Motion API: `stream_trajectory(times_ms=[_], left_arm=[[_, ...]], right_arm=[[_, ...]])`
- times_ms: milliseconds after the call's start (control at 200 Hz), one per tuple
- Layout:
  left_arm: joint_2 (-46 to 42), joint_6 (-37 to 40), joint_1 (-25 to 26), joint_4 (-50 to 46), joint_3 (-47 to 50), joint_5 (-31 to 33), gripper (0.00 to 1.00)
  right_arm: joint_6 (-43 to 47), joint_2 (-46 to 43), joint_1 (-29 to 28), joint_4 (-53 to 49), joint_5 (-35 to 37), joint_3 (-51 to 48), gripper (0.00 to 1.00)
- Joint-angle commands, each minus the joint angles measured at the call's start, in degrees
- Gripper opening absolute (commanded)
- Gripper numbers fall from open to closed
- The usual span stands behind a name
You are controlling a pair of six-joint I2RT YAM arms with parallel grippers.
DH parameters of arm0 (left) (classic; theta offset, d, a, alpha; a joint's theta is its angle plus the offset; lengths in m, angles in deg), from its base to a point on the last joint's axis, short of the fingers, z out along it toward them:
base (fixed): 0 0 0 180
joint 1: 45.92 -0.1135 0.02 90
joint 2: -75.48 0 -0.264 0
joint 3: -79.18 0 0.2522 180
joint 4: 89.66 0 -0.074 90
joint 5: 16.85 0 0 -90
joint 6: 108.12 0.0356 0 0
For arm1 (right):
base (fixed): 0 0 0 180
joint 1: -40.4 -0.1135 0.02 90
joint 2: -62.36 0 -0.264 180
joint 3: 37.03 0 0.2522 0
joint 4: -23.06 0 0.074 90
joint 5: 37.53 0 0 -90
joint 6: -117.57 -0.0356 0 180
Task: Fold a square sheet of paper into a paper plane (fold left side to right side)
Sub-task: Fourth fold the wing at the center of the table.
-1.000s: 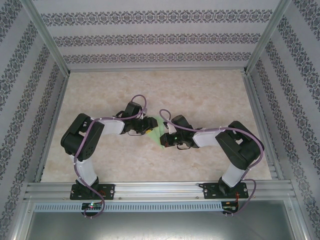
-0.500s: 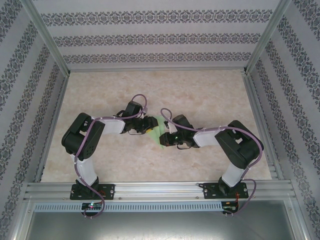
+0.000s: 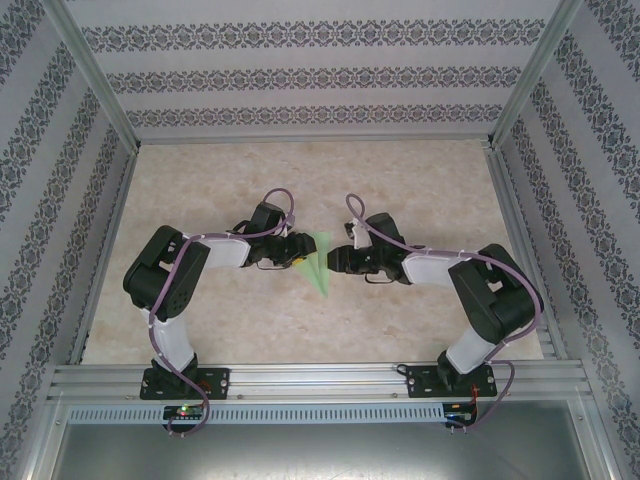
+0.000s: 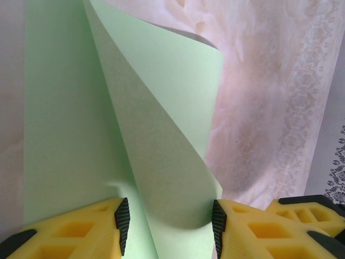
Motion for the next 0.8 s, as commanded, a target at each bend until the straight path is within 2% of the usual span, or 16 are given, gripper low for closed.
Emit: stream_trajectory(times_ms=[0, 794], left_arm=[[1.8, 0.2, 0.7, -2.9, -0.1, 2.7, 0.48], [1.9, 0.3, 0.7, -2.9, -0.2, 2.5, 0.48]], right_arm=[[-0.1, 2.0, -0.7, -1.9, -1.0, 2.7, 0.37], [-1.3, 9.7, -5.2, -1.8, -0.6, 6.9, 0.36]])
